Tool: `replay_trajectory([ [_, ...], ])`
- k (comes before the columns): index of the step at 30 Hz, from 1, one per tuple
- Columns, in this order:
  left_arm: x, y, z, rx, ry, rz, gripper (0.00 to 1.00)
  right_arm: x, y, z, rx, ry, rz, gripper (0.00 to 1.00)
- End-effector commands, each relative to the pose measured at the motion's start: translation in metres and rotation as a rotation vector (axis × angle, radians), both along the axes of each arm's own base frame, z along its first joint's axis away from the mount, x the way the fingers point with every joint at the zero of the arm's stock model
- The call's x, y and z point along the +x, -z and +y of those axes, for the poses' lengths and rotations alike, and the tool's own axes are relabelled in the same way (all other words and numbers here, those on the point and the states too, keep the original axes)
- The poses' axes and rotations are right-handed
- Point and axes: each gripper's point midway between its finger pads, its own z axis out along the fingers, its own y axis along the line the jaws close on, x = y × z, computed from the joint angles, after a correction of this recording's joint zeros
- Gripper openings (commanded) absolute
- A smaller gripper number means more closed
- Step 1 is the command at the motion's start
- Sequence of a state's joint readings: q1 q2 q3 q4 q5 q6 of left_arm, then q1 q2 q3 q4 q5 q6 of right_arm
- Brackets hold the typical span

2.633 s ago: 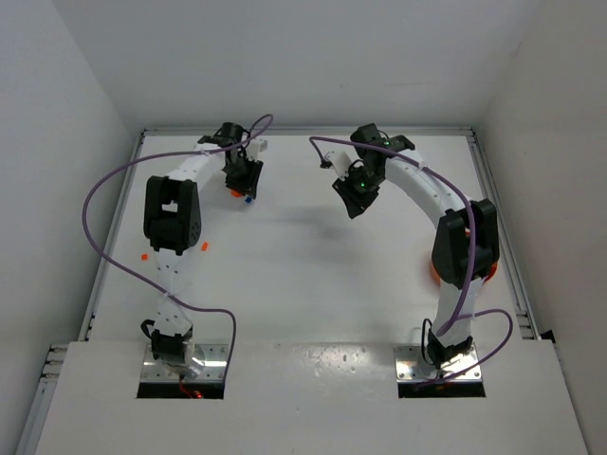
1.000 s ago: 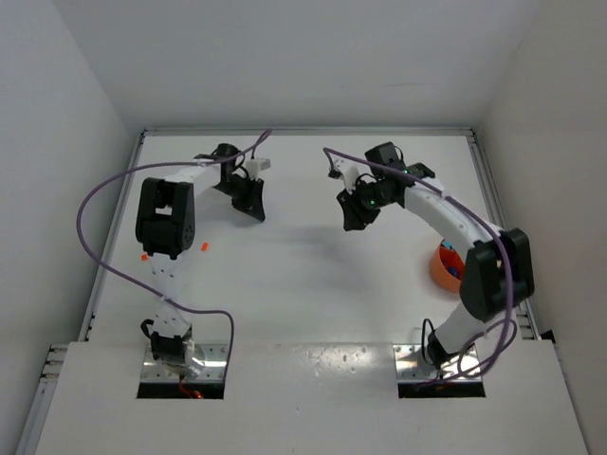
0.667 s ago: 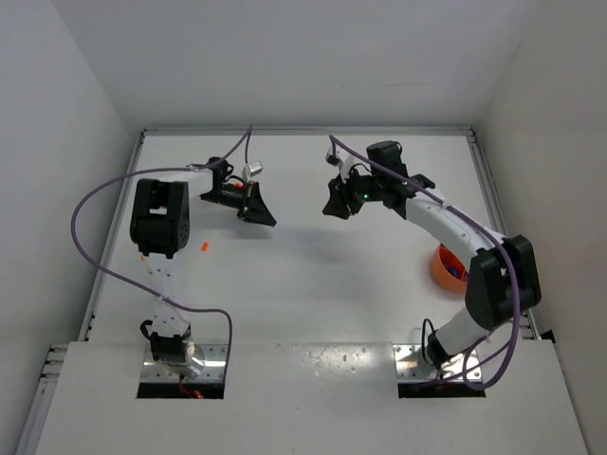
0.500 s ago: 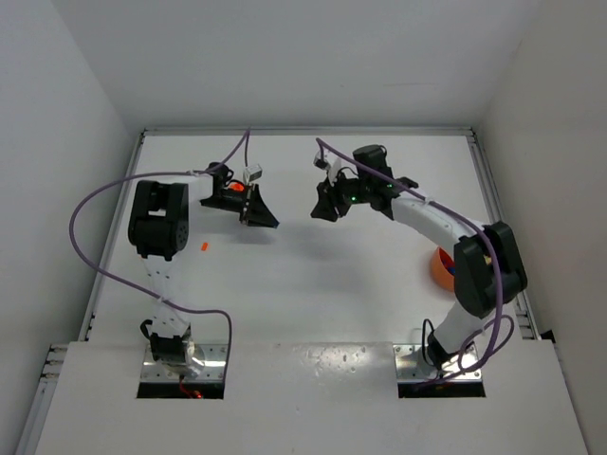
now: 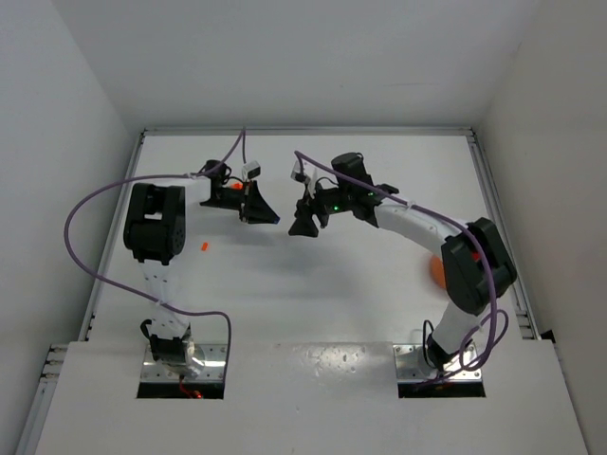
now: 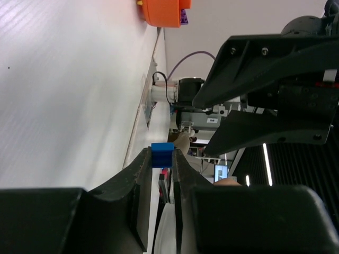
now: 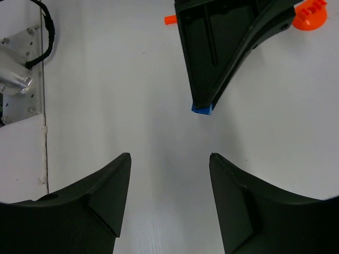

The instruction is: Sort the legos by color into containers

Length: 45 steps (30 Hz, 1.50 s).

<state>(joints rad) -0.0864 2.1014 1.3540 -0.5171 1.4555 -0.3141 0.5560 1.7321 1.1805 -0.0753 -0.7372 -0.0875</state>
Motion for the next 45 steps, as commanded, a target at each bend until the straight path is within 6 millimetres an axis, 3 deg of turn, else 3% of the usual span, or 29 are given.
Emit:
replay_trajectory([
  [1, -0.011, -0.044, 0.000, -0.136, 0.051, -0.059, 0.04, 0.001, -0.023, 0.017, 0.053, -0.084, -0.121, 0.62],
  [3, -0.012, -0.042, 0.000, -0.135, 0.050, -0.050, 0.04, 0.000, -0.023, 0.019, 0.047, -0.093, -0.140, 0.62],
  [8, -0.017, -0.046, 0.000, -0.144, 0.053, -0.049, 0.04, 0.002, -0.018, 0.028, 0.034, -0.128, -0.190, 0.48],
  [18, -0.027, -0.053, 0.001, -0.153, 0.057, -0.054, 0.04, 0.017, -0.005, 0.030, 0.005, -0.084, -0.188, 0.53],
  [27, -0.036, -0.054, -0.007, -0.155, 0.086, -0.061, 0.04, 0.022, -0.012, 0.034, 0.024, -0.053, -0.168, 0.59],
  [30, -0.035, -0.052, -0.008, -0.145, 0.083, -0.062, 0.04, 0.022, -0.018, 0.039, 0.037, -0.058, -0.176, 0.59],
  [45, -0.030, -0.049, -0.015, -0.110, 0.088, -0.085, 0.04, 0.009, -0.008, 0.045, 0.041, -0.061, -0.104, 0.59],
])
